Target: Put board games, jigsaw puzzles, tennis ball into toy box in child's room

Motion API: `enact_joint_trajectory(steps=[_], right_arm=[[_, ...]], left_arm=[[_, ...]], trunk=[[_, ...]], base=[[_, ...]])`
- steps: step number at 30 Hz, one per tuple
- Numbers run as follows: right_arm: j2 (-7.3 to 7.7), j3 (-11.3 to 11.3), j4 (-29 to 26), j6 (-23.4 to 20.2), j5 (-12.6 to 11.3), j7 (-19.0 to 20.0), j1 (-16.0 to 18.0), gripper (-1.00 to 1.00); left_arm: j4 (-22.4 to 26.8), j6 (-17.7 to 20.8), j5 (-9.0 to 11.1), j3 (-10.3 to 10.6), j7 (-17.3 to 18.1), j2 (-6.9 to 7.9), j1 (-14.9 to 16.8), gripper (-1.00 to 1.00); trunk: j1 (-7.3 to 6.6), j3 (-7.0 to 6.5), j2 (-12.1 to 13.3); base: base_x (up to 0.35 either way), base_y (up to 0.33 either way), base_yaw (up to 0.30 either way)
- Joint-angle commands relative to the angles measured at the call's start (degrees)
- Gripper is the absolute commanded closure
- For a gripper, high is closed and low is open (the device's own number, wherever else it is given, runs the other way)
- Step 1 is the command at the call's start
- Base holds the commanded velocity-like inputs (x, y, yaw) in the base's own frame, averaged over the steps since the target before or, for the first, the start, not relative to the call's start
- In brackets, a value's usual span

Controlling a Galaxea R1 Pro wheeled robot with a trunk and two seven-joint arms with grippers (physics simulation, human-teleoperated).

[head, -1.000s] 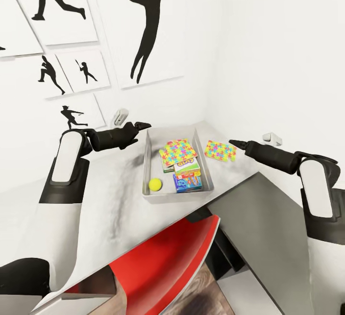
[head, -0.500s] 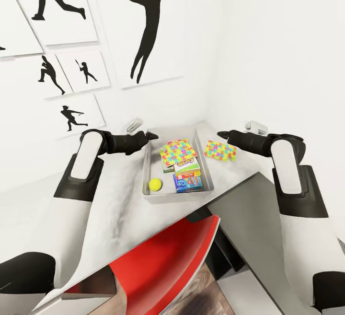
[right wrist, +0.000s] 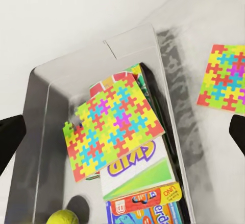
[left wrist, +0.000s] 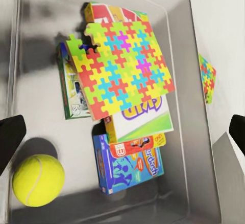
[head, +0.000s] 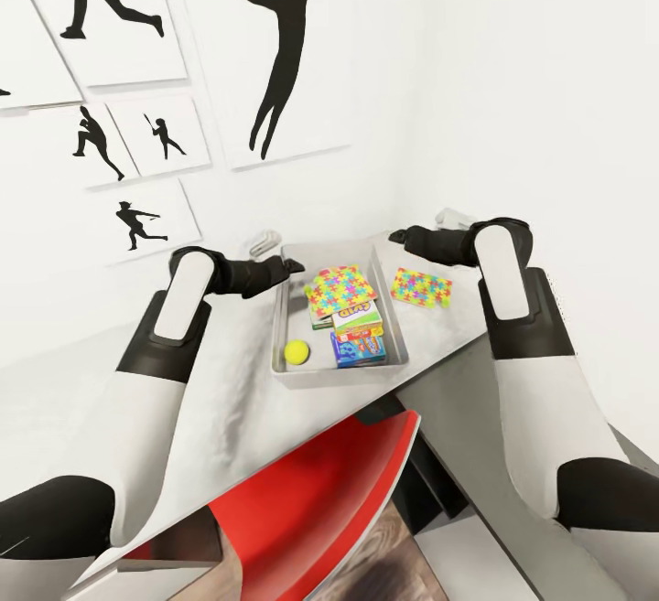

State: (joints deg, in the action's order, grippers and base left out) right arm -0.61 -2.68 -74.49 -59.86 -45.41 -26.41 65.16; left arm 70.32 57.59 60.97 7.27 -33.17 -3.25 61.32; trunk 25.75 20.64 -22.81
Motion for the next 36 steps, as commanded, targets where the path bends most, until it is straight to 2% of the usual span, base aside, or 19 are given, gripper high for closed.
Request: enact_joint_trajectory(steps=[1,6,11,13,17,22,36], right_arm=[[-0.02,0.0,0.0,-0.1,-0.5,-0.6,0.1,-1.00],[-1.30,-1.2,5.1,-0.1,0.0,-1.2,3.2,-1.00],[-1.63,-2.4,6.6,-0.1,0.2,-1.3,3.9,-1.00],[-1.88,-3.7,7.5,-0.1,0.3,-1.4,4.4,-1.00],[-2.11,-4.7,8.2,-0.1,0.3,-1.5,4.7,-1.00],[-3.23,-6.3,8.9,-0.1,0.4,-1.6,5.0,-1.00],[-4.34,-7.6,10.4,-0.1,0.5,-1.6,4.9,-1.00]], left_arm=[[0.0,0.1,0.6,0.0,-0.6,0.00,0.1,-1.00],[-0.8,-0.6,-0.3,0.2,-0.9,-0.11,0.1,-1.00],[-1.4,-1.1,-0.6,0.2,-1.0,-0.14,0.1,-1.00],[-2.0,-1.5,-0.9,0.3,-1.1,-0.13,0.2,-1.00],[-2.4,-1.8,-1.3,0.3,-1.1,-0.12,0.2,-1.00],[-2.8,-2.0,-1.7,0.3,-1.1,0.00,0.2,-1.00],[-3.1,-2.2,-2.0,0.2,-1.0,0.17,0.2,-1.00]], trunk=[[0.03,0.10,-0.1],[0.03,0.10,-0.1],[0.03,0.10,-0.1],[0.03,0.10,-0.1],[0.03,0.10,-0.1],[0.03,0.10,-0.1],[0.03,0.10,-0.1]], base=[[0.000,0.000,0.000],[0.000,0.000,0.000],[0.000,0.000,0.000],[0.000,0.000,0.000],[0.000,0.000,0.000],[0.000,0.000,0.000],[0.000,0.000,0.000]])
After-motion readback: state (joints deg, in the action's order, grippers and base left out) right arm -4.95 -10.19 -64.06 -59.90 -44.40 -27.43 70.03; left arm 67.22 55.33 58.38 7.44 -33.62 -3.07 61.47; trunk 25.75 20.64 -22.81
